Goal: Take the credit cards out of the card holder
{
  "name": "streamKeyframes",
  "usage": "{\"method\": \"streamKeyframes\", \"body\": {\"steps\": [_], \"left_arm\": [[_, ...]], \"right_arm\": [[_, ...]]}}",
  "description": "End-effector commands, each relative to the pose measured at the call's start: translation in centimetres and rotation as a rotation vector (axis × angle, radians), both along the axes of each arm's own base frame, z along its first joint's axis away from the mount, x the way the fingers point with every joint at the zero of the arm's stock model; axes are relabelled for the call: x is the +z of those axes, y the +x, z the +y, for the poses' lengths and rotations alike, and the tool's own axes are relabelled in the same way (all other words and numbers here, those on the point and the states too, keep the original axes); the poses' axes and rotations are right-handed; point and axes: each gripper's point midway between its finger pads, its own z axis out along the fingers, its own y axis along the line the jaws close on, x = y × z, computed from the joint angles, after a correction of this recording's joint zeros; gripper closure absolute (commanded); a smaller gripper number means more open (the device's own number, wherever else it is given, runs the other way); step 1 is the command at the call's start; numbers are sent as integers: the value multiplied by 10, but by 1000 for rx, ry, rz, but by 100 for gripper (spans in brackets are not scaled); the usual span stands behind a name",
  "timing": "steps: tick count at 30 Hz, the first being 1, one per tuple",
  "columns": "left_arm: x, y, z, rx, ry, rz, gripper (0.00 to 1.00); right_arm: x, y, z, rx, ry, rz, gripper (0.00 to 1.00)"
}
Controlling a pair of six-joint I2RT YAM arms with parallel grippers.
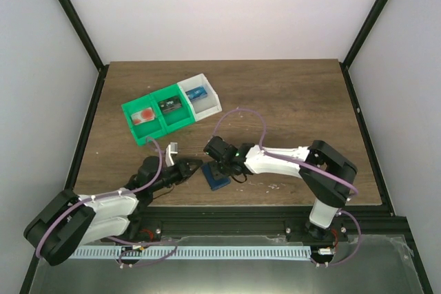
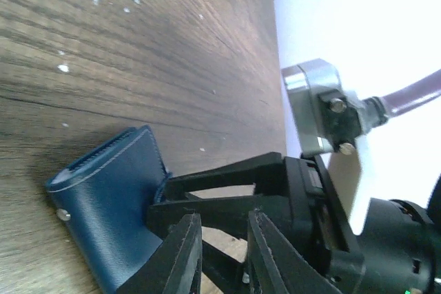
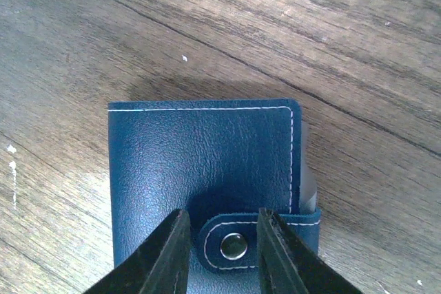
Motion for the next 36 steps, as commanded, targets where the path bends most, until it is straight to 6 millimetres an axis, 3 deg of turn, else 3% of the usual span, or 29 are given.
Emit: {"method": "streamKeyframes", "body": {"steps": [1,14,24,32,36], "left_arm": [[-15,4,9,52,41,39,79],[-29,-1,-29,-139,-22,117,78],[-62,-4,-21,-117,50,176,82],[-73,-8,-18,-116,70,188,82],[-79,-10,-17,-121,90,194,82]], "right_arm": [[-7,-2,-5,-4,-45,-12,71],[-18,-2,-18,-26,-87,-49,76],[-14,-5,-16,-20,-36,-51,89],[-5,-2,-14,-19,-13,-73,99],[-2,-4,-15,-19,-11,-72,100]]}}
